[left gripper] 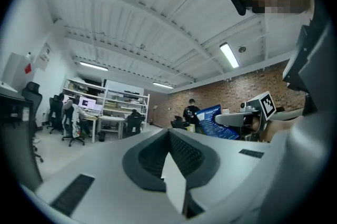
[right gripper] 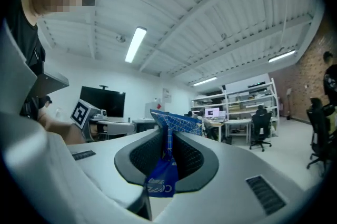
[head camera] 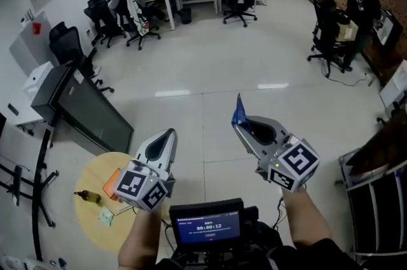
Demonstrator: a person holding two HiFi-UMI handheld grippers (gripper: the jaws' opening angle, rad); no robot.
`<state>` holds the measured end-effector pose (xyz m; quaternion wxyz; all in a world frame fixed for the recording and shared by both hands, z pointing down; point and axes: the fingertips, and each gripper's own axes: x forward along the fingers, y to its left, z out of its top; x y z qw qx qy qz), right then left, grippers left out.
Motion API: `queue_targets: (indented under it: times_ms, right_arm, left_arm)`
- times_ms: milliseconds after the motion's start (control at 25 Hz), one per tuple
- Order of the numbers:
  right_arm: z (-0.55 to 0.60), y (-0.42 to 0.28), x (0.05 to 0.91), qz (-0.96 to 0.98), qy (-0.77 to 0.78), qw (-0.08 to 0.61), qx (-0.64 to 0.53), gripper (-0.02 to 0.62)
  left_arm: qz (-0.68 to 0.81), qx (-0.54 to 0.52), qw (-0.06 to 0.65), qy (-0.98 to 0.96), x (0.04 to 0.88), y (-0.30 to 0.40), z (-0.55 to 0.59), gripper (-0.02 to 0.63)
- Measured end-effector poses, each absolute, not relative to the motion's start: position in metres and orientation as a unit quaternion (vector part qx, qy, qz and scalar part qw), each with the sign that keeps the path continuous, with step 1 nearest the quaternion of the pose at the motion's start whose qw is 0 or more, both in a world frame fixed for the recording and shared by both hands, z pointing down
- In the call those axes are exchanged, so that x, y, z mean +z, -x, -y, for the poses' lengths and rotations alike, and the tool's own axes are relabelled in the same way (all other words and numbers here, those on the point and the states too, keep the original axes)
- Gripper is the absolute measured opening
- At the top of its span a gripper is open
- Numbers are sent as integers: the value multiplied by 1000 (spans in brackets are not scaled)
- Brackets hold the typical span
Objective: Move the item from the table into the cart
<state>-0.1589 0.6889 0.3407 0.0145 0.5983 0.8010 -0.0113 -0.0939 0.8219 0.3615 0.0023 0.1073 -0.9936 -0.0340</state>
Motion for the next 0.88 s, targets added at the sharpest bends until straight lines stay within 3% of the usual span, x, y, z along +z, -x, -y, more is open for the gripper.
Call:
queue_targets:
  times_ms: [440,880]
  right_arm:
    - [-339,325,326,-922,-384,39,-13,40]
    - [-105,374,319,-994,-106,39,7,40]
  left_arm:
    - [929,-24,5,-370,356,337,-462,5]
    - [796,-31,3,-605,363,473,-213,5]
